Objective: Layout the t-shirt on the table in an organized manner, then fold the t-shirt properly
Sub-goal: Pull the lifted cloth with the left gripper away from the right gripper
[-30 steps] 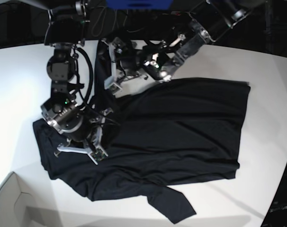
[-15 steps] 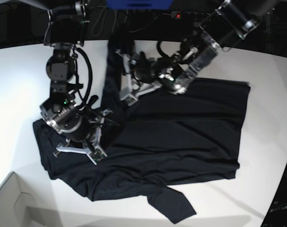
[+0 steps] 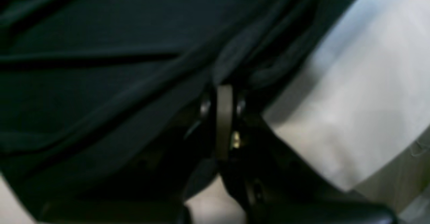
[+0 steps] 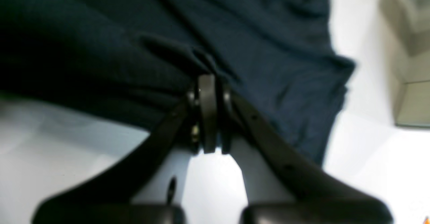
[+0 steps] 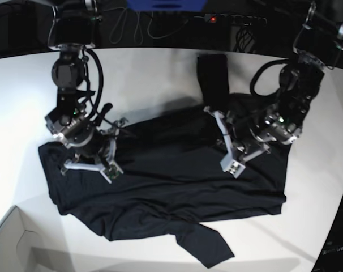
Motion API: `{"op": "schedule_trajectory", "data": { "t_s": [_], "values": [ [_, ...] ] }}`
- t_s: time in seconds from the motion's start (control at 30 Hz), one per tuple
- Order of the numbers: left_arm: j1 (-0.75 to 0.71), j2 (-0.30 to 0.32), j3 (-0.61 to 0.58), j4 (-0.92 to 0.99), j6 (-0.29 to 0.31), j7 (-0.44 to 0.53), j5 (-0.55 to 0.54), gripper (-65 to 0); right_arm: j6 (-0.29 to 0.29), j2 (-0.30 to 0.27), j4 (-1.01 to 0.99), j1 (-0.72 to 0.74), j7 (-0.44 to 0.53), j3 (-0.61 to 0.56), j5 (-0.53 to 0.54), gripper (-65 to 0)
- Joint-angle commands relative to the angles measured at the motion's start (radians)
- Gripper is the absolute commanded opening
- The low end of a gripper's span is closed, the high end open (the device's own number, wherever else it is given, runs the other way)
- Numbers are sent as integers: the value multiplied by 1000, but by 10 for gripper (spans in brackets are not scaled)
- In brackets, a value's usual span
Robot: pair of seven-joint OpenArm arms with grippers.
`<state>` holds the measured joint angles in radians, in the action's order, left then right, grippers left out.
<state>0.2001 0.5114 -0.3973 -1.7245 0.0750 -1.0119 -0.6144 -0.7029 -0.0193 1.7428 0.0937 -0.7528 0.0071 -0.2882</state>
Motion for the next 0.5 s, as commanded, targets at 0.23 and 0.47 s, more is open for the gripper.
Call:
{"op": "schedule_trajectory", "data": {
  "t_s": [0.23,0.47],
  "values": [
    [72,26,73,-10,1,15,0,-650,5,-3,21,-78,23,1,1,-650],
    [80,-7,70,25,3,8,-2,-650,5,-35,93,-209,23,27,1,-650]
  ]
}}
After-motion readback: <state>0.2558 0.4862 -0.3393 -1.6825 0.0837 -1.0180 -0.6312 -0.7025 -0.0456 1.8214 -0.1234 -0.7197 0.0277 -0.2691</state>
